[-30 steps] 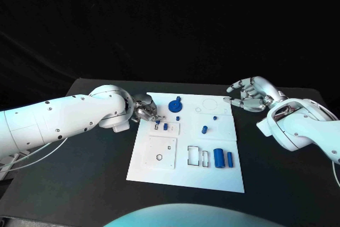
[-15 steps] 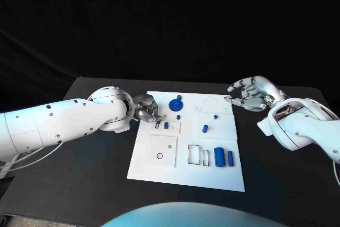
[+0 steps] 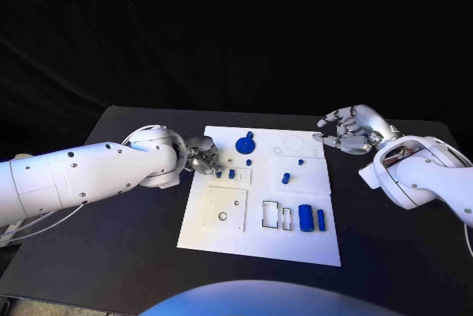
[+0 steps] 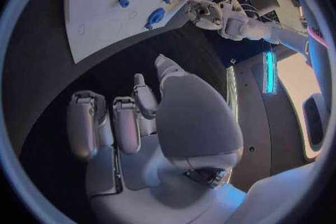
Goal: Assemble the parts on the task board
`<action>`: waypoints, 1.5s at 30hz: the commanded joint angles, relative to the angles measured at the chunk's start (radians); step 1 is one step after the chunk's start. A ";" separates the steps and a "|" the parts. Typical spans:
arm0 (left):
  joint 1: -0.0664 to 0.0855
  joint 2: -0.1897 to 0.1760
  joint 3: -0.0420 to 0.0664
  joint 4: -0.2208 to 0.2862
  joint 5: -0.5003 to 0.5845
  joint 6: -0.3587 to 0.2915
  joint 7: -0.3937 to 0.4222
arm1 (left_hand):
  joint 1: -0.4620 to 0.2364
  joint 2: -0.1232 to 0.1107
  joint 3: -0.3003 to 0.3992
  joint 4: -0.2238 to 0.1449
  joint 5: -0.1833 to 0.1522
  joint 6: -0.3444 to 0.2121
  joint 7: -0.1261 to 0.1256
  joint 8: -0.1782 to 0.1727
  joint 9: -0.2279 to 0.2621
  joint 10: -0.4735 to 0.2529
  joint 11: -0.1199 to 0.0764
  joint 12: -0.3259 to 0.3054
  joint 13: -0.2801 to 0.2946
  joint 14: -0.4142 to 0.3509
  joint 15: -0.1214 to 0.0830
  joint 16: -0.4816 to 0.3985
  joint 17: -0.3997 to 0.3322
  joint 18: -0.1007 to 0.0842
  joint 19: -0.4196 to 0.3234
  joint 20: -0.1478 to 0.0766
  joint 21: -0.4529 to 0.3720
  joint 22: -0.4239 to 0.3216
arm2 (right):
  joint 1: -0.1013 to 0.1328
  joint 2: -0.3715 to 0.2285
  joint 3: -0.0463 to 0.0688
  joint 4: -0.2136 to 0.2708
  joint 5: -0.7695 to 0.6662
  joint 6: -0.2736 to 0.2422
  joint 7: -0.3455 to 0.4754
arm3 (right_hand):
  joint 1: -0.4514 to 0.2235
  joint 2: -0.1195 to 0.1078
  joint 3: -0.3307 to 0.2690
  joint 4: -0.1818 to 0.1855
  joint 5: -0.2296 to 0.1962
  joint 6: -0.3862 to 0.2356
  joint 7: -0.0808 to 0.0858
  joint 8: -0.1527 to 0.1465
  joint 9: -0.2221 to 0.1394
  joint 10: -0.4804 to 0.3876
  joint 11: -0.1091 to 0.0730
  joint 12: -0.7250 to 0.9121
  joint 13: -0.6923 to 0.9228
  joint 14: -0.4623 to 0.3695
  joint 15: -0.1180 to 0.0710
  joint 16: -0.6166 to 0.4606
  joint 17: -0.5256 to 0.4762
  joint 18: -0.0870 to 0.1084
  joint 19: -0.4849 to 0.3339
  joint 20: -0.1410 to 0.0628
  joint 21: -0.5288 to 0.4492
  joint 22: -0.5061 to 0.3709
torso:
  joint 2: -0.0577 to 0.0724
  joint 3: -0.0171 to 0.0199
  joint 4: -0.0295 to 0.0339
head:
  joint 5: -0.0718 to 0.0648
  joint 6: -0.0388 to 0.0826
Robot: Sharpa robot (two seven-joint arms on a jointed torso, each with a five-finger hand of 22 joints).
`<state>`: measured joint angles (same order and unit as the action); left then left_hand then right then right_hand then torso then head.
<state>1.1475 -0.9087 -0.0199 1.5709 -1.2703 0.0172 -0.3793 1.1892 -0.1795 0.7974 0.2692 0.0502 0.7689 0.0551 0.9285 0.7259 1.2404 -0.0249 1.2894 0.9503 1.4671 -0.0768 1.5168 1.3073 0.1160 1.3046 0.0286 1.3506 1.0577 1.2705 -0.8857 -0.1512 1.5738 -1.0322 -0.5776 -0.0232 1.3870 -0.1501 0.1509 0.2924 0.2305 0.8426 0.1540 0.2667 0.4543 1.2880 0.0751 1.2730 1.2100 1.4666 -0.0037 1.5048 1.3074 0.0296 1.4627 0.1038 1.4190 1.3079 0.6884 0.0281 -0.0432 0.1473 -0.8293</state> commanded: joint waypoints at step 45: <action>-0.007 -0.006 0.000 0.005 -0.006 0.022 -0.001 | 0.007 -0.010 0.152 -0.136 0.003 0.016 -0.009 0.003 0.004 0.017 -0.001 0.002 0.003 0.075 -0.005 0.004 0.153 -0.015 0.008 0.001 0.006 0.004 | -0.001 -0.001 0.000 0.001 -0.005 0.008 0.001 | -0.011 0.003 0.007 -0.002 0.004 0.005 0.001 0.006 -0.002 0.000 -0.004 -0.003 -0.001 0.065 0.003 -0.005 0.104 0.015 0.001 0.002 -0.006 0.144 | 0.000 0.0001 0.0003 | -0.003 -0.003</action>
<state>1.1408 -0.9162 -0.0194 1.5747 -1.2797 0.0243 -0.3827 1.1949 -0.1847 0.8015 0.2732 0.0500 0.7713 0.0570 0.9286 0.7287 1.2477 -0.0249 1.2894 0.9527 1.4670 -0.0767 1.5168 1.3073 0.1160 1.3044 0.0287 1.3505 1.0611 1.2701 -0.8875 -0.1512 1.5738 -1.0321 -0.5776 -0.0237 1.3871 -0.1501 0.1537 0.2896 0.2304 0.8426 0.1540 0.2668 0.4529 1.2880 0.0751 1.2730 1.2100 1.4666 -0.0037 1.5048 1.3073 0.0296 1.4626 0.1038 1.4190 1.3075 0.6885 0.0280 -0.0434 0.1455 -0.8318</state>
